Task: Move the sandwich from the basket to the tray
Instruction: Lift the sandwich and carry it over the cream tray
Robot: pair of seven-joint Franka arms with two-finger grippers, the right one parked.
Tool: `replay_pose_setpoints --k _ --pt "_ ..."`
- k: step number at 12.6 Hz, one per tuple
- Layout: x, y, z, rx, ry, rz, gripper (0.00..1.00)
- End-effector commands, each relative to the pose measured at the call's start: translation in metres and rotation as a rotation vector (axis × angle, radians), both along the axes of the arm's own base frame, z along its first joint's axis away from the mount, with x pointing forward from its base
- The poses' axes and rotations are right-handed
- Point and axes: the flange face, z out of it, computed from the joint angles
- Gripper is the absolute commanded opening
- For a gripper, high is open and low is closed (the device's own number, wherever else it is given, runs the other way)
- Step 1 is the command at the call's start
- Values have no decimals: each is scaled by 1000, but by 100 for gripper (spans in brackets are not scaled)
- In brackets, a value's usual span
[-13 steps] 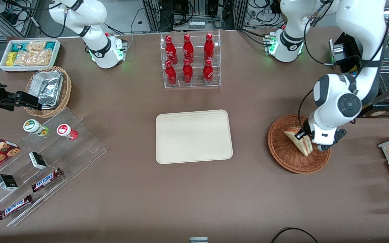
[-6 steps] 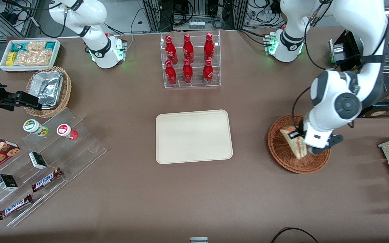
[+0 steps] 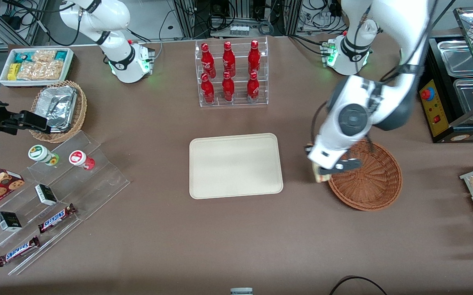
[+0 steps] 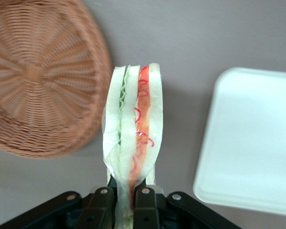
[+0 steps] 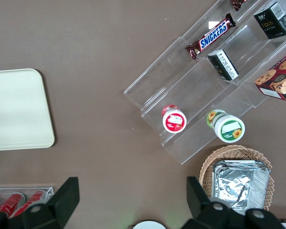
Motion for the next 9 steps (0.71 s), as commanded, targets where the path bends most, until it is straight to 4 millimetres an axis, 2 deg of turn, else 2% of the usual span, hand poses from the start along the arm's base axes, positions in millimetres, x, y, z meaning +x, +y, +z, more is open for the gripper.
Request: replay_pose_setpoints --k 1,3,4,9 --pt "3 -62 -21 16 13 -17 0" --pt "-5 -118 -38 22 0 -5 0" --pt "-11 -140 -47 23 -2 -12 0" --pt "-28 -215 -69 -43 10 5 0"
